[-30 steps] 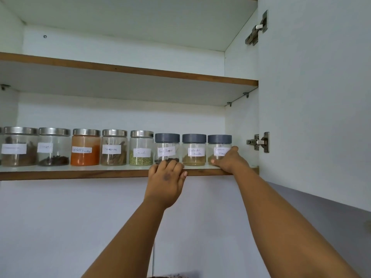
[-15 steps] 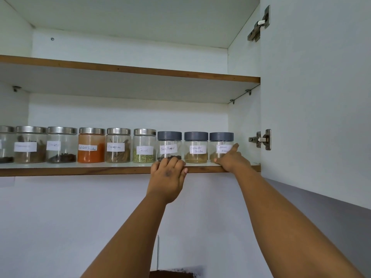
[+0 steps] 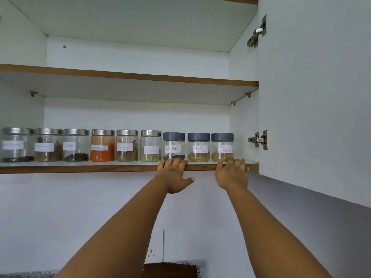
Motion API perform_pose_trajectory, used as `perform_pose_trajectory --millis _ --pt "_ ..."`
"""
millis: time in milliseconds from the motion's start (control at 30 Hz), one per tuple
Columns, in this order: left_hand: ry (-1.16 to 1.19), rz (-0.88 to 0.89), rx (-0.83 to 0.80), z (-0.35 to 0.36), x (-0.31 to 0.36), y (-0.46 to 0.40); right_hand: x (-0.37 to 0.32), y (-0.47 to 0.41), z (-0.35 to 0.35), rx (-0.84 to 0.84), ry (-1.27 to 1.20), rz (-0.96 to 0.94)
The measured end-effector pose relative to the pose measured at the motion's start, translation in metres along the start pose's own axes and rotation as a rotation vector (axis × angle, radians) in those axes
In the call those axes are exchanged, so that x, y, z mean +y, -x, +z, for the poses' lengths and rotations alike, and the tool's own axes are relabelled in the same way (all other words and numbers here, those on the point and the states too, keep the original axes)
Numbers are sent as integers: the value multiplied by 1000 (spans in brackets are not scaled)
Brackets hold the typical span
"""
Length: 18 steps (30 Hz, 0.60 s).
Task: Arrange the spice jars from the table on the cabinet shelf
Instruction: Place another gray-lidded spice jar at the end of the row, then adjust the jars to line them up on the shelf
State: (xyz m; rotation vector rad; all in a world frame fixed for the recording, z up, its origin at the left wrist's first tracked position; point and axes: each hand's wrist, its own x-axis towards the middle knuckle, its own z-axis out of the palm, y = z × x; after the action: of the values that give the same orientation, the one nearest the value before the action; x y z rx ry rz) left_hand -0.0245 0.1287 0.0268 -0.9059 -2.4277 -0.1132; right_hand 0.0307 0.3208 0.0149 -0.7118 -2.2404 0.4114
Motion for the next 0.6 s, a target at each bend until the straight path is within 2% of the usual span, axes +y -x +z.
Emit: perform_pose_trajectory --millis 67,167,300,433,600 --pt "5 9 -40 -10 -1 10 -7 11 1 43 50 -1" --pt "115 -11 6 -19 -11 31 -30 32 1 107 120 -23" --pt "144 -47 93 -23 -41 61 -85 61 13 180 -2 -162" --pt "82 -45 133 -40 -100 99 -162 90 27 208 -88 -323" --pt "-53 -42 220 -88 -221 144 -269 118 39 165 -240 -481"
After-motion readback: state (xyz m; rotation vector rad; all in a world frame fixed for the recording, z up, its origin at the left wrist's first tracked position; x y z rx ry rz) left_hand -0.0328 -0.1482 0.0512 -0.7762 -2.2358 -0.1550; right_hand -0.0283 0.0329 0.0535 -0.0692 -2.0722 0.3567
